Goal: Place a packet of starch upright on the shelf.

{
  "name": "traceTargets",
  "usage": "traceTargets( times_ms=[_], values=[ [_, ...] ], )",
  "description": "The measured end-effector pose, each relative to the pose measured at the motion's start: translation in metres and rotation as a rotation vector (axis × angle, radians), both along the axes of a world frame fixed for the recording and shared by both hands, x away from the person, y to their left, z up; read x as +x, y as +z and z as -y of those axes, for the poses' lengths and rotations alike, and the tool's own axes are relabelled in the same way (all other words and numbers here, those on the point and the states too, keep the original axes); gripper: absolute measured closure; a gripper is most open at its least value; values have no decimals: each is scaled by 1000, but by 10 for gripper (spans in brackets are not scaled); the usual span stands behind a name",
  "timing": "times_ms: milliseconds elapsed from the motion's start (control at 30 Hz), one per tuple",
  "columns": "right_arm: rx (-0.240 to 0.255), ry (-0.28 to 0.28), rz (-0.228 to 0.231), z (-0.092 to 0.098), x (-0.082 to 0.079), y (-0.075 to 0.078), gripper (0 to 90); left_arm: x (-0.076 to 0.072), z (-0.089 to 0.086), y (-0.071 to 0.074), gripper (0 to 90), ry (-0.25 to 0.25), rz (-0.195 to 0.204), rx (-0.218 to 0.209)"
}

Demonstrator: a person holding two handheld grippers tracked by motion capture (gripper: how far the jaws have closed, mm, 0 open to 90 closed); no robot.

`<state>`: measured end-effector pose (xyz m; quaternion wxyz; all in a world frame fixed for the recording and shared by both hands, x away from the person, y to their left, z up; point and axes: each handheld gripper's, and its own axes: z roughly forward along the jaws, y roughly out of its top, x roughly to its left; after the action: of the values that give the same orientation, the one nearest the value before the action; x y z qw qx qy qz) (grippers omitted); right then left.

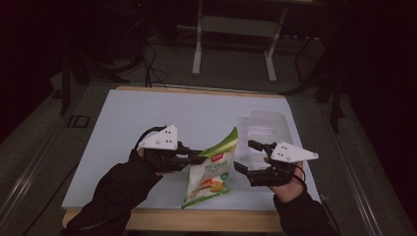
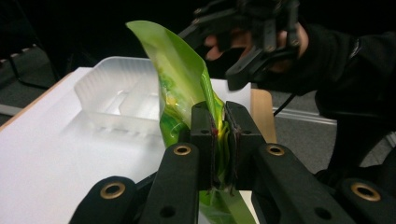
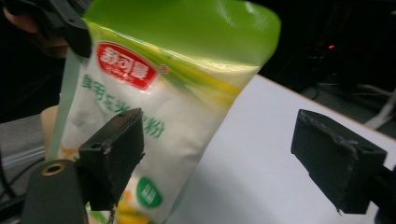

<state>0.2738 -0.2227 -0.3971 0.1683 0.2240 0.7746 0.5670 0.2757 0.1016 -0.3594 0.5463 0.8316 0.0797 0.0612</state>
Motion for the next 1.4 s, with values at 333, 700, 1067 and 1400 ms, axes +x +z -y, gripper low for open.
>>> traceTargets(
  times_ms=[333, 700, 1067, 1400],
  values=[
    [46, 154, -67, -13, 14, -3, 190, -7, 9, 3, 839, -23, 28, 0],
    [-2, 214, -86, -16, 17, -6, 655, -1, 8, -2, 839, -10, -10, -23],
    [-26, 120, -139, -22, 10, 8, 856, -1, 3, -3, 832, 56, 51, -41],
    [39, 135, -100, -8, 7, 29, 863, 0, 2, 0, 745, 73, 65, -95]
  ],
)
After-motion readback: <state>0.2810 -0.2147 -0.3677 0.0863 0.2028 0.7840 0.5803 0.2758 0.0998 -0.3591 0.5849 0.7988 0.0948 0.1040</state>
